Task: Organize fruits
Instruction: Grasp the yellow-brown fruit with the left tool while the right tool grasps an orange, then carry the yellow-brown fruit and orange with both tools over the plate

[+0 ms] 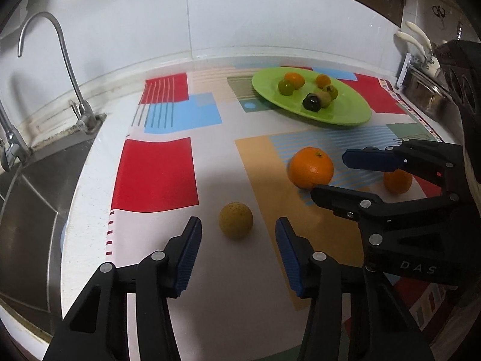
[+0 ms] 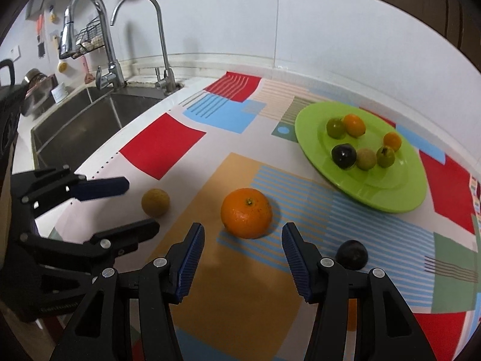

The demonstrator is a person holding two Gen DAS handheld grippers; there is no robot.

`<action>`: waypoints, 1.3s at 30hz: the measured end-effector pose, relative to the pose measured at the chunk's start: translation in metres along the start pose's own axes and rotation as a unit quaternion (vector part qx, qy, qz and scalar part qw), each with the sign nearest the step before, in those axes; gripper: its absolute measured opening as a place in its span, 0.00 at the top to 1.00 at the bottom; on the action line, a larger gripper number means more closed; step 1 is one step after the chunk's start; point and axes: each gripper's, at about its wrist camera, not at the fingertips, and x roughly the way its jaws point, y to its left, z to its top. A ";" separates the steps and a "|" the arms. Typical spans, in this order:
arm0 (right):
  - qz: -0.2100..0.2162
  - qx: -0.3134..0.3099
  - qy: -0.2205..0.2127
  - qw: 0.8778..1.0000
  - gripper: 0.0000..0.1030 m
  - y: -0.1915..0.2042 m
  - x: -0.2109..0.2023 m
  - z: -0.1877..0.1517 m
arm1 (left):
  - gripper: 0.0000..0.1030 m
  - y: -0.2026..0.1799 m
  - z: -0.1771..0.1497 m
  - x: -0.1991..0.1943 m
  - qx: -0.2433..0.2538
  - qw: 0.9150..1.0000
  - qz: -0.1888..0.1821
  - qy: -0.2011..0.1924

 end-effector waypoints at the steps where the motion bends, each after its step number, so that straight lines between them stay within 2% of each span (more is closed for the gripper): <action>1: 0.001 0.001 0.002 1.000 0.47 0.000 0.002 0.001 | 0.56 0.001 0.001 0.002 -0.002 1.000 -0.002 0.002; 6: 0.003 0.005 0.006 1.000 0.47 -0.001 0.012 0.005 | 0.68 0.004 0.003 0.008 -0.007 1.000 -0.013 0.010; 11: 0.003 0.006 0.010 1.000 0.49 0.000 0.017 0.006 | 0.75 0.003 0.004 0.012 -0.007 1.000 -0.015 0.010; 12: 0.003 0.006 0.011 1.000 0.53 0.000 0.018 0.006 | 0.75 0.003 0.004 0.012 -0.008 1.000 -0.017 0.010; 16: -0.005 0.002 0.012 1.000 0.58 0.000 0.020 0.006 | 0.75 0.004 0.004 0.013 -0.007 1.000 -0.017 0.009; 26: 0.006 -0.005 0.000 1.000 0.59 0.004 0.005 0.003 | 0.75 0.002 0.006 -0.005 -0.013 1.000 -0.013 -0.006; 39: 0.008 -0.002 -0.034 0.999 0.59 0.012 -0.037 -0.003 | 0.75 -0.007 0.005 -0.051 -0.020 0.999 -0.003 -0.038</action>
